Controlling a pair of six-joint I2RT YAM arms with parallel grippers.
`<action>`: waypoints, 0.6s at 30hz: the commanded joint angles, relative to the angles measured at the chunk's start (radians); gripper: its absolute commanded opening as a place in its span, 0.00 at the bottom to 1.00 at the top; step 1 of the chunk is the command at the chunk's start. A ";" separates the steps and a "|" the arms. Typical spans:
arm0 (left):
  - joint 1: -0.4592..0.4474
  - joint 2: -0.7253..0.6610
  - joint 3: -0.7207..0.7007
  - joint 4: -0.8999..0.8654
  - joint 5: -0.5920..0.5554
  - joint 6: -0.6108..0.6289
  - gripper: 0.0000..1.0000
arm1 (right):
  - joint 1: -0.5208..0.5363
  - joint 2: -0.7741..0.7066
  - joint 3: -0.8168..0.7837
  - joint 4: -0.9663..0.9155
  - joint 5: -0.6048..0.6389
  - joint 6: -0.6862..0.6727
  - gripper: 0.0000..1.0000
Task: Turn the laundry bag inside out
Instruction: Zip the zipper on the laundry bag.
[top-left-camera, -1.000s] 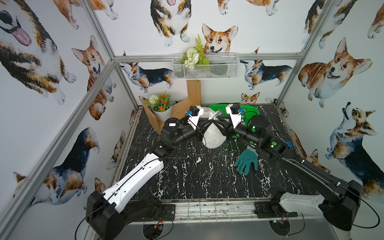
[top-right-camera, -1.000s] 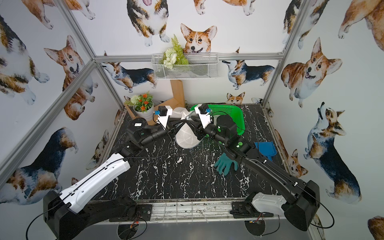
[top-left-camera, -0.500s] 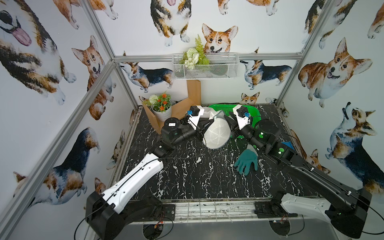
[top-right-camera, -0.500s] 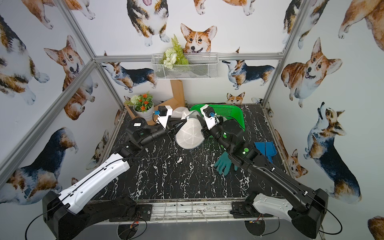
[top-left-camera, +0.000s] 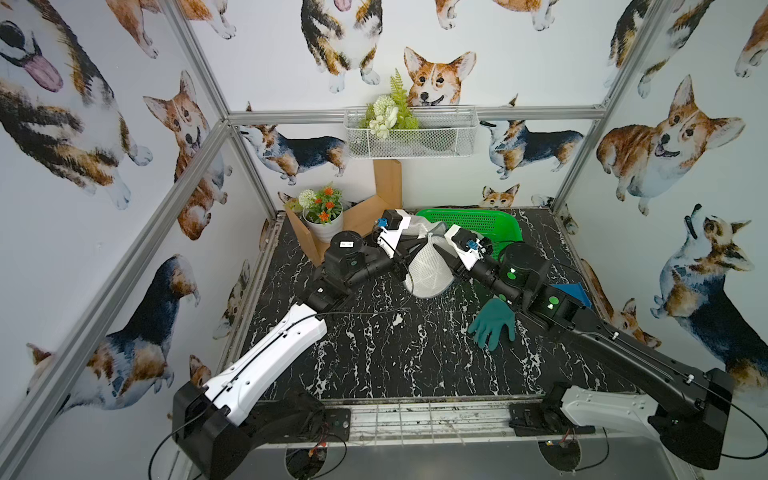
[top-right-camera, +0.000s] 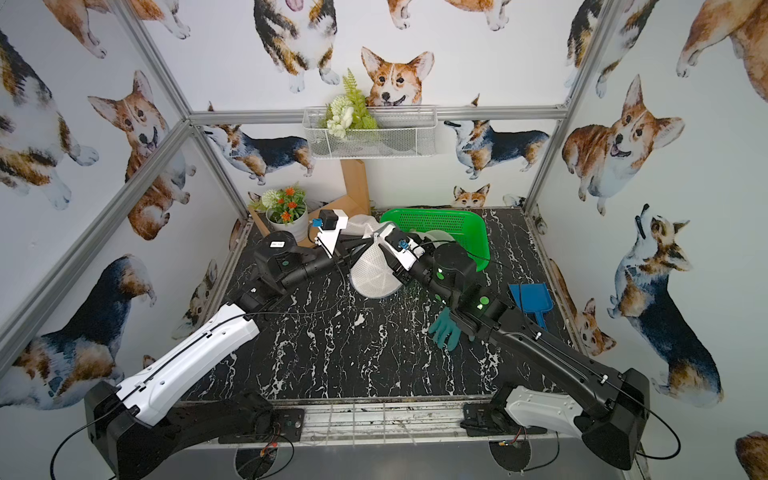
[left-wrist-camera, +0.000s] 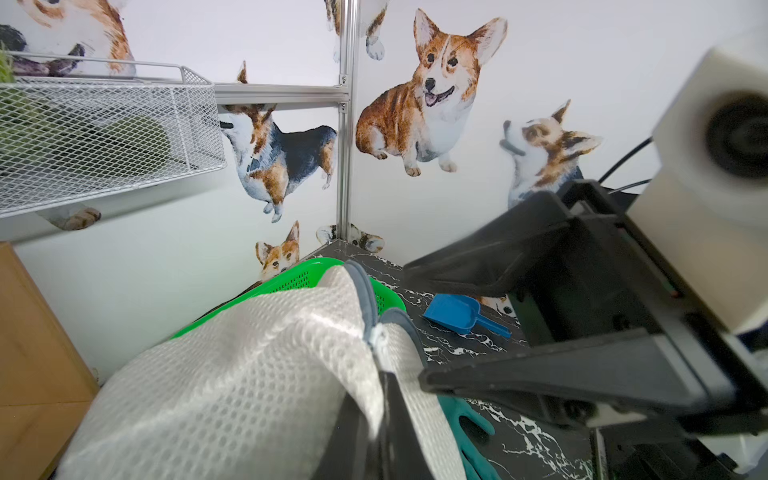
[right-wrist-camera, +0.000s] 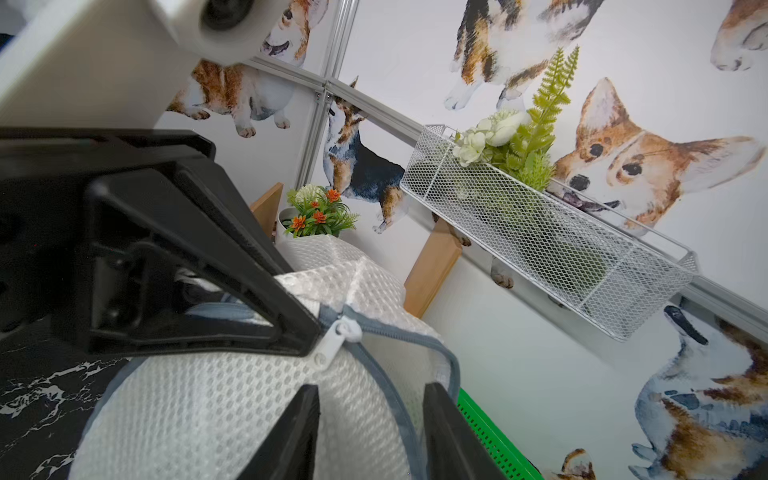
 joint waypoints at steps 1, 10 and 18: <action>-0.002 -0.005 0.012 0.003 0.025 0.016 0.00 | 0.001 0.031 0.017 0.049 -0.016 -0.059 0.48; -0.002 -0.007 0.024 -0.036 0.064 0.037 0.00 | 0.001 0.078 0.047 0.055 0.008 -0.134 0.49; -0.002 -0.033 0.049 -0.195 0.025 0.146 0.00 | 0.001 0.058 0.027 0.129 0.117 -0.106 0.38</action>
